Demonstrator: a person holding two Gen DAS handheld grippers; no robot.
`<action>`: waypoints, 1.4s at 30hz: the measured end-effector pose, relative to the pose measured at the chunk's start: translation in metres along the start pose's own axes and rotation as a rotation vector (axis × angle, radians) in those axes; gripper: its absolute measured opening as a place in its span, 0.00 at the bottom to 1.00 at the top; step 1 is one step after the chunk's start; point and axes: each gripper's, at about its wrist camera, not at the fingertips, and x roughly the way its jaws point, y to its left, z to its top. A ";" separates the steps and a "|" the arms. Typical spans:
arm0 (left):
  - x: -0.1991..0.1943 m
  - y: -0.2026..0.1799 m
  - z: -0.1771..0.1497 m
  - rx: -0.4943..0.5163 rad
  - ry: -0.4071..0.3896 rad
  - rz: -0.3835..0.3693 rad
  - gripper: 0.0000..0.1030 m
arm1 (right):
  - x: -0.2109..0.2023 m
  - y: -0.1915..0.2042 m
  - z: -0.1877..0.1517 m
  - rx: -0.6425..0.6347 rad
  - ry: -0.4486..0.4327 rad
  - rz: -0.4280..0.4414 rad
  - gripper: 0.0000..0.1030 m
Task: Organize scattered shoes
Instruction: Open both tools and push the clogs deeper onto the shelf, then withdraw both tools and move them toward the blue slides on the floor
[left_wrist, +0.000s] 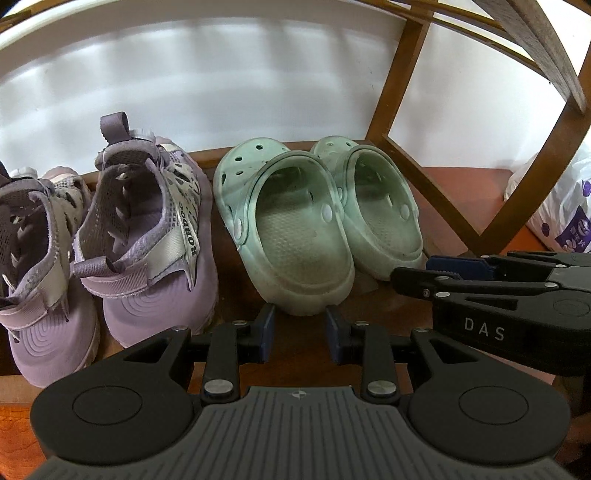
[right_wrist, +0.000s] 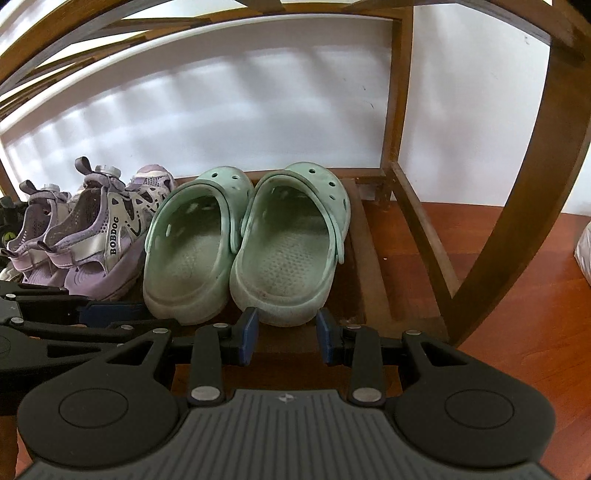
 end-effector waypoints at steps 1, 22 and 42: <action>-0.001 0.000 0.000 -0.001 0.000 0.000 0.32 | -0.001 0.001 0.000 -0.002 0.001 -0.001 0.37; -0.086 0.000 -0.034 -0.046 -0.037 0.003 0.35 | -0.079 0.033 -0.019 -0.029 -0.014 -0.008 0.38; -0.207 -0.002 -0.121 -0.085 -0.079 -0.039 0.39 | -0.214 0.078 -0.110 -0.003 -0.034 -0.051 0.39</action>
